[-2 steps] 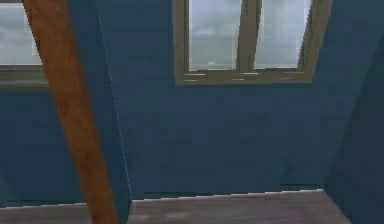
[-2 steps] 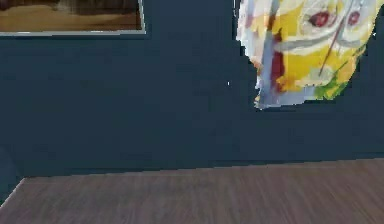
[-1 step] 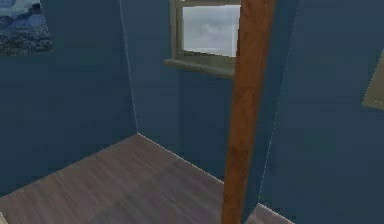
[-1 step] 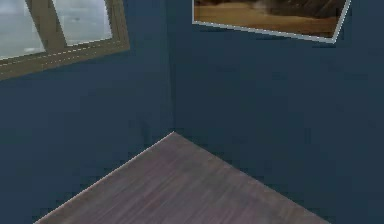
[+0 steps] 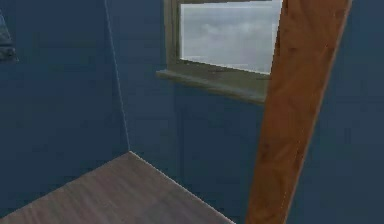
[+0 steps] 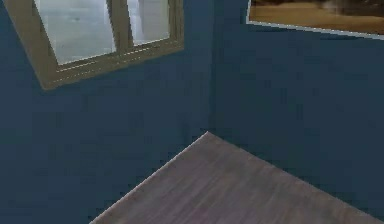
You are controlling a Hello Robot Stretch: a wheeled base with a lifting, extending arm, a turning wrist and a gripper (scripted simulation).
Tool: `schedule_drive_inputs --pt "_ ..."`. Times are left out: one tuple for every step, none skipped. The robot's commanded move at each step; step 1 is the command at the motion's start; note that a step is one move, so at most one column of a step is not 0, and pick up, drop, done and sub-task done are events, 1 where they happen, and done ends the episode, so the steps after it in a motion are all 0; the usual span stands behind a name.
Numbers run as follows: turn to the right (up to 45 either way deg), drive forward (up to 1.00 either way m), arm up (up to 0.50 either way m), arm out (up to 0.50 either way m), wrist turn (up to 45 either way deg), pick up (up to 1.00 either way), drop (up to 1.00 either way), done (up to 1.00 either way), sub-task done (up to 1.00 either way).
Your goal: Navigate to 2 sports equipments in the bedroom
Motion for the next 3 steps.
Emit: schedule_drive_inputs --pt "-45.0 0.0 0.0 0.0 0.0 0.0 0.0 0.0 0.0" --pt "0.0 1.0 0.0 0.0 0.0 0.0 0.0 0.0 0.0" --pt "-9.0 0.0 0.0 0.0 0.0 0.0 0.0 0.0 0.0"
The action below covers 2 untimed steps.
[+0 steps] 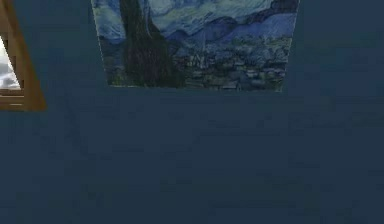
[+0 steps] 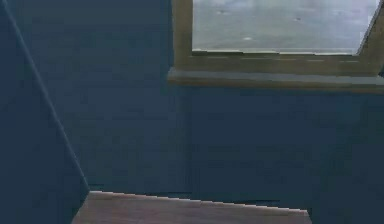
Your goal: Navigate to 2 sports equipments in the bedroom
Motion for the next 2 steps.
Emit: schedule_drive_inputs --pt "0.0 0.2 0.0 0.0 0.0 0.0 0.0 0.0 0.0" --pt "-45.0 0.0 0.0 0.0 0.0 0.0 0.0 0.0 0.0"
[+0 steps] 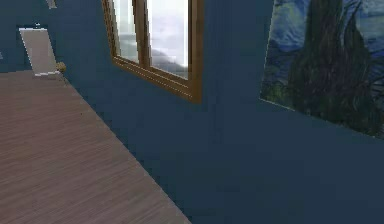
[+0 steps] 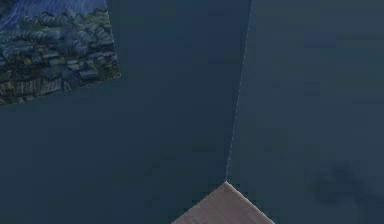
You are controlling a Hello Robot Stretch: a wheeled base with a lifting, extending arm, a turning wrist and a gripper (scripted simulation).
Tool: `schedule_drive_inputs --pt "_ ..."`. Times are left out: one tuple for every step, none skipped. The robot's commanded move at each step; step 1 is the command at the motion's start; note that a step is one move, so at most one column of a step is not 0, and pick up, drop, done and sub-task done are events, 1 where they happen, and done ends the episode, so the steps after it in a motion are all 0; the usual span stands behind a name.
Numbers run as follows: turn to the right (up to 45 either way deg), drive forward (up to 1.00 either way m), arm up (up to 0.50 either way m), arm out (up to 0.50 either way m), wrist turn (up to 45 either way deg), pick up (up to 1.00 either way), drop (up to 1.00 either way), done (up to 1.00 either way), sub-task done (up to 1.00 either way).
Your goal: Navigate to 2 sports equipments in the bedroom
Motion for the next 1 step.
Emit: schedule_drive_inputs --pt "-6.0 0.0 0.0 0.0 0.0 0.0 0.0 0.0 0.0"
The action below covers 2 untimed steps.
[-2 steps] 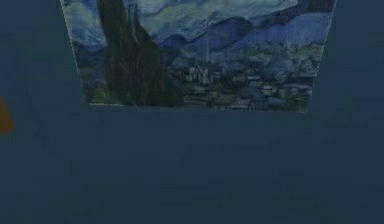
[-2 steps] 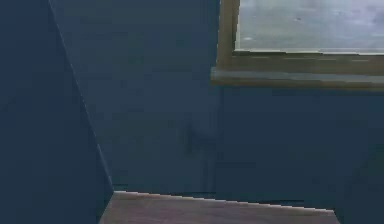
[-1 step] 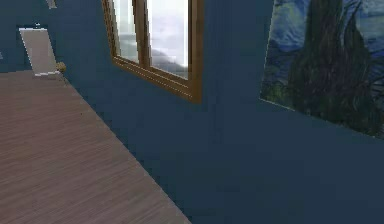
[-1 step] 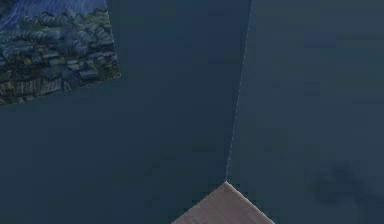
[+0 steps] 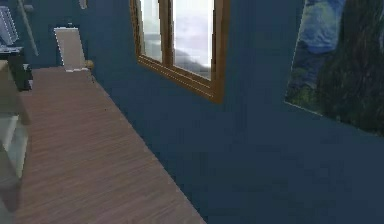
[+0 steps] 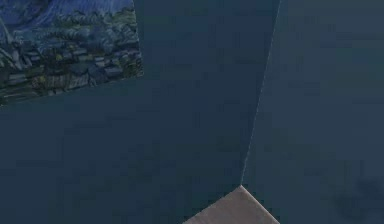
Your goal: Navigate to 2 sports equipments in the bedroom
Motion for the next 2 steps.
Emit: schedule_drive_inputs --pt "0.0 0.65 0.0 0.0 0.0 0.0 0.0 0.0 0.0" --pt "-39.0 0.0 0.0 0.0 0.0 0.0 0.0 0.0 0.0"
